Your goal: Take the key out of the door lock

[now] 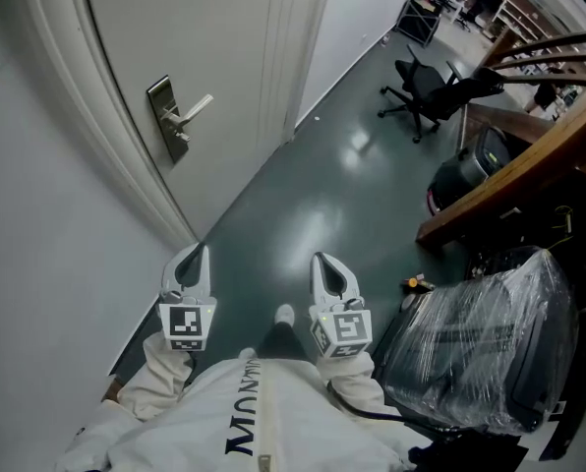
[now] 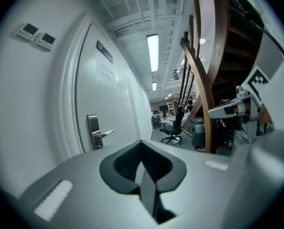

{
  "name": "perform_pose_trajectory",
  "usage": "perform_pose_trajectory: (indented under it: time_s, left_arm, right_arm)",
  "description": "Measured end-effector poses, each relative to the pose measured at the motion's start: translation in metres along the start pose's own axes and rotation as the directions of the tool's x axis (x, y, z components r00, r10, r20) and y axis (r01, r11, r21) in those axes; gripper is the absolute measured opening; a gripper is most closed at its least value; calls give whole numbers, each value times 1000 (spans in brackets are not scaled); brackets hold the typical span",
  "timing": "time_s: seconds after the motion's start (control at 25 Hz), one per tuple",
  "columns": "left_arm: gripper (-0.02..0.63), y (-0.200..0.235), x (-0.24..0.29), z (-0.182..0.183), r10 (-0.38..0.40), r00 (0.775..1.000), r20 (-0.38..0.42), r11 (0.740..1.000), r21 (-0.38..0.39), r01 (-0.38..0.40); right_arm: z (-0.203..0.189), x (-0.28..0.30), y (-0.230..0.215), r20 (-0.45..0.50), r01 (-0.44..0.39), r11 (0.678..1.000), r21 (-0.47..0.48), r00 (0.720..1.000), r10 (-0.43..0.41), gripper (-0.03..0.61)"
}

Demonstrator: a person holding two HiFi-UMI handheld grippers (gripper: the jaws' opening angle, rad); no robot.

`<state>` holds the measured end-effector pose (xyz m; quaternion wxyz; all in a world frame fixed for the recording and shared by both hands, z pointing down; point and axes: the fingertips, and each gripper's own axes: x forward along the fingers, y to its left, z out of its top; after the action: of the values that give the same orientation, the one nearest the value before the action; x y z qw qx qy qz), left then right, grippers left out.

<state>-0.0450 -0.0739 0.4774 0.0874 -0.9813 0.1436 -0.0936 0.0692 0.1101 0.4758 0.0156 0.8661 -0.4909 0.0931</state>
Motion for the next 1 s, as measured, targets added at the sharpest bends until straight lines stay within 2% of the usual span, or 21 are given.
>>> perform_pose_trajectory:
  time_s: [0.36,0.64,0.8,1.0]
  left_arm:
    - [0,-7,71,13,41,999,-21,999,14,-41]
    - [0,-6,113,20,117,992,-47,993,8,-116]
    - [0,8,121,13,197,978,-72,980,-10,-199]
    - [0,29,113,0,293,950,-111,955,-11,-296]
  right_arm:
    - [6,59,-56,-9,-55,998,15,998,55,-2]
    - [12,102,-87,-16,-138,990,14,990,138,-2]
    - [13,133,-91,-25,-207,978,-8,978,207,-2]
    - [13,170,-76,-39,-299,954,-21,954,298,-2]
